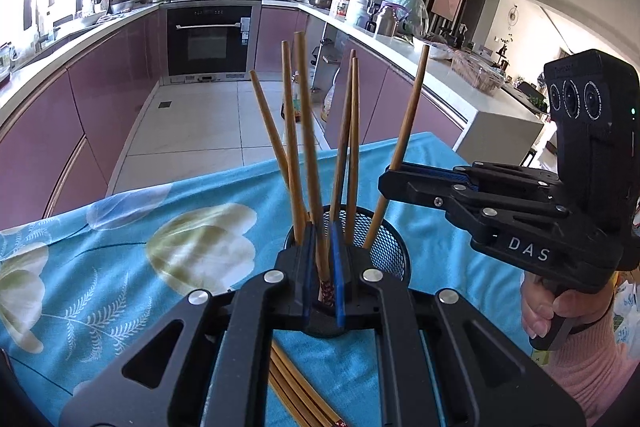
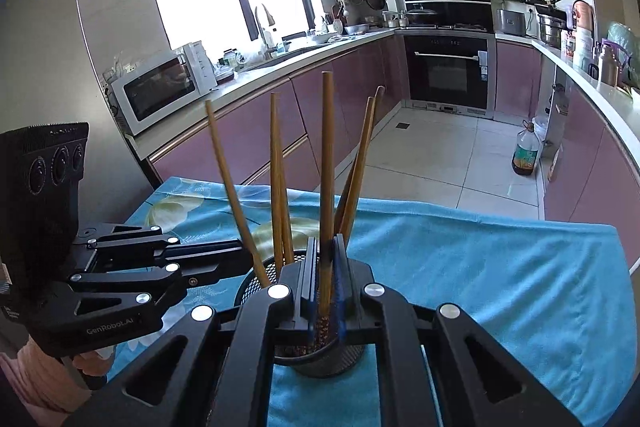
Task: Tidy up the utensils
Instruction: 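Open both tools to release the chopsticks into the cup, then move both open tools back over the chopsticks lying on the cloth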
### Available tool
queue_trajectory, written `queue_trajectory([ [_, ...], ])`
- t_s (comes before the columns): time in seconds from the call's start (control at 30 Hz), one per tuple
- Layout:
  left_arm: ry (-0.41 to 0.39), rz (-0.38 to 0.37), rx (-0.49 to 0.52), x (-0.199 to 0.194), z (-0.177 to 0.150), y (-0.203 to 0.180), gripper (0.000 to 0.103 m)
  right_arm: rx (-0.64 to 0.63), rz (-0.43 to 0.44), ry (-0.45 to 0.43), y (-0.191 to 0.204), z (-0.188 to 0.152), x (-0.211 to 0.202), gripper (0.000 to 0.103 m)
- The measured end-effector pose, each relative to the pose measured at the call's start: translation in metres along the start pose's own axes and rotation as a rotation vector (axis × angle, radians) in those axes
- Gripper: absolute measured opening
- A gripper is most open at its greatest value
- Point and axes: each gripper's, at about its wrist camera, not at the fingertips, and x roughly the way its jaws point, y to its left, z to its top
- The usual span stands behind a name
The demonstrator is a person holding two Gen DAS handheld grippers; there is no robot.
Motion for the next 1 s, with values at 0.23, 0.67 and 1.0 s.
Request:
queue_trajectory([
  [0.23,-0.044,0.031,-0.012,-0.007,-0.003,0.003,0.011,0.03,-0.006,-0.032,-0.006,0.001,-0.002,0.012],
  [0.67,-0.141,0.074,-0.04,-0.055,-0.03,0.015,0.031,0.002,0.018,-0.085,0.006,-0.011,-0.027,0.025],
  [1.0,-0.068,0.106,-0.091,-0.062,-0.083,0.036,0.036,-0.124,0.105,-0.064,0.045,-0.049,-0.055,0.04],
])
